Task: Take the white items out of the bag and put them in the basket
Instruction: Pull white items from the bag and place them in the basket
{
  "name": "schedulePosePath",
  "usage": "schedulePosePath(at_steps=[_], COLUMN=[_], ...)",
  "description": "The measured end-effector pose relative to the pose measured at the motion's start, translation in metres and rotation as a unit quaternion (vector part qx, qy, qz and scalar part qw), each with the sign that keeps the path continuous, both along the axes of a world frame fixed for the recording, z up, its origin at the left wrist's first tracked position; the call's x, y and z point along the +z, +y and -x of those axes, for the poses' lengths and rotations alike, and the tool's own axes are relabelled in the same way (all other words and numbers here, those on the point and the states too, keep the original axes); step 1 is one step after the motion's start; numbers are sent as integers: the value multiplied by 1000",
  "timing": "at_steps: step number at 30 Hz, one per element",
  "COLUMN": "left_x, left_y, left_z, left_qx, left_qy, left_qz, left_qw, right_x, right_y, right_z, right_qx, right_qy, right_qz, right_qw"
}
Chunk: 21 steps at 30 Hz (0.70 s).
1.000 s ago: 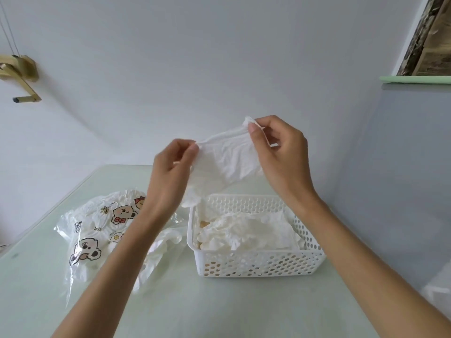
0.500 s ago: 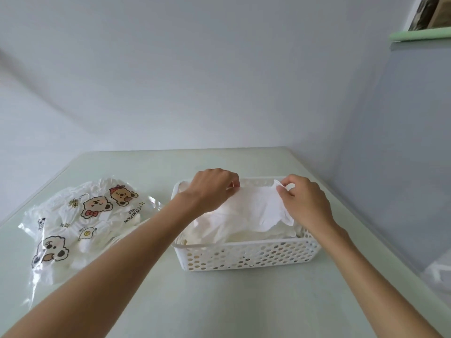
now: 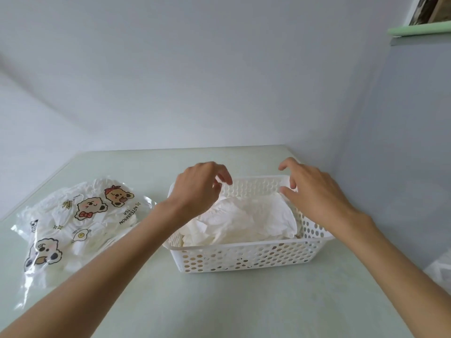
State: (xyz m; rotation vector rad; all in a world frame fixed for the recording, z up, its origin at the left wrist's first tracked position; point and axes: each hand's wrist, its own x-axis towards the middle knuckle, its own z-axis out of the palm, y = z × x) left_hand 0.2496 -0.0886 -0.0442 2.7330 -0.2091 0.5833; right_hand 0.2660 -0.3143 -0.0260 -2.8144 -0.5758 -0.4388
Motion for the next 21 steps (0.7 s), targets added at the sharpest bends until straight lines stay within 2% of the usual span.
schedulePosePath(at_steps=[1, 3, 5, 7, 11, 15, 18, 21], left_x=[1, -5, -18, -33, -54, -49, -34, -15], left_y=[-1, -7, -13, -13, -6, -10, -15, -12], left_z=[7, 14, 15, 11, 7, 4, 7, 12], left_qx=[-21, -76, -104, -97, -80, -67, -70, -92], left_qy=[45, 182, 330, 404, 404, 437, 444, 390], left_qz=[14, -16, -84, -171, -255, -294, -254, -200], left_qw=[999, 980, 934, 893, 875, 847, 857, 894], right_x=[0, -10, -27, -41, -49, -55, -48, -34], right_y=[1, 11, 23, 29, 31, 35, 32, 26], right_z=[0, -4, -13, -23, -38, -42, -40, -35], right_qx=[14, 48, 62, 59, 42, 27, 33, 39], right_qy=[28, 121, 203, 269, 346, 353, 384, 396], right_qz=[-30, -41, 34, 126, 173, 212, 180, 142], right_qw=[999, 991, 977, 953, 921, 911, 905, 906])
